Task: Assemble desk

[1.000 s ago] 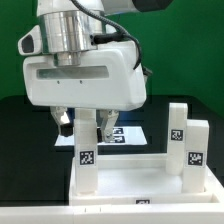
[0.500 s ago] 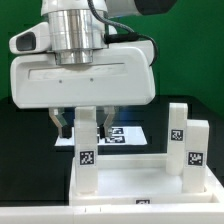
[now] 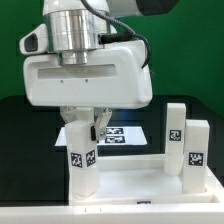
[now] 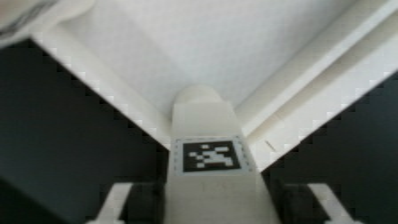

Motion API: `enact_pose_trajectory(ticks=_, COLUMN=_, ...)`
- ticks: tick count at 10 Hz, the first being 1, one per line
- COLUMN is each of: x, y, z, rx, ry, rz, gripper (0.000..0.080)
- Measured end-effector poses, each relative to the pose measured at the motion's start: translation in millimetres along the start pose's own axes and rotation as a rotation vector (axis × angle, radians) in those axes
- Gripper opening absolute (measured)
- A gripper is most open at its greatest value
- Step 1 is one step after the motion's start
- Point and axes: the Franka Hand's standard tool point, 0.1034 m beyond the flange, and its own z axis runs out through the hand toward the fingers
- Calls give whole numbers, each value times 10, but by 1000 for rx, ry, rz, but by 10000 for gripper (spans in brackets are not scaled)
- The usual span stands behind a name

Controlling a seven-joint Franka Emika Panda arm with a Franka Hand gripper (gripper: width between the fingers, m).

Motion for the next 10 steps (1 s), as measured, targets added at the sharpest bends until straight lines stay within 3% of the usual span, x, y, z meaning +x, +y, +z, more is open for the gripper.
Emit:
enact_pose_trajectory(ticks=3, x=-10, y=-119, z=2, rx=-10, ry=-41, rz=591, gripper=284)
enact_pose_trajectory(ticks=5, x=13, y=-106, z=39, rx=0, ry=-56, rz=767, gripper=284)
enact_pose_trajectory(ticks=6, x=3, y=-113, z=42, rx=-2, ry=-57, rz=788, gripper=339)
enact_pose_trajectory(ticks=7, x=2, y=-111, z=45, rx=-2, ry=-57, rz=772, gripper=474)
enact_pose_trajectory(ticks=8, x=1, y=-108, z=46, rx=-2, ry=-56, rz=732, gripper=474)
enact_pose_trajectory(ticks=9, x=-8, y=-107, z=50, rx=-4, ry=-53, rz=572, gripper=614)
enact_pose_trajectory(ticks=10, x=-36, y=-106, z=54, rx=-12, ry=-63, rz=413, gripper=639)
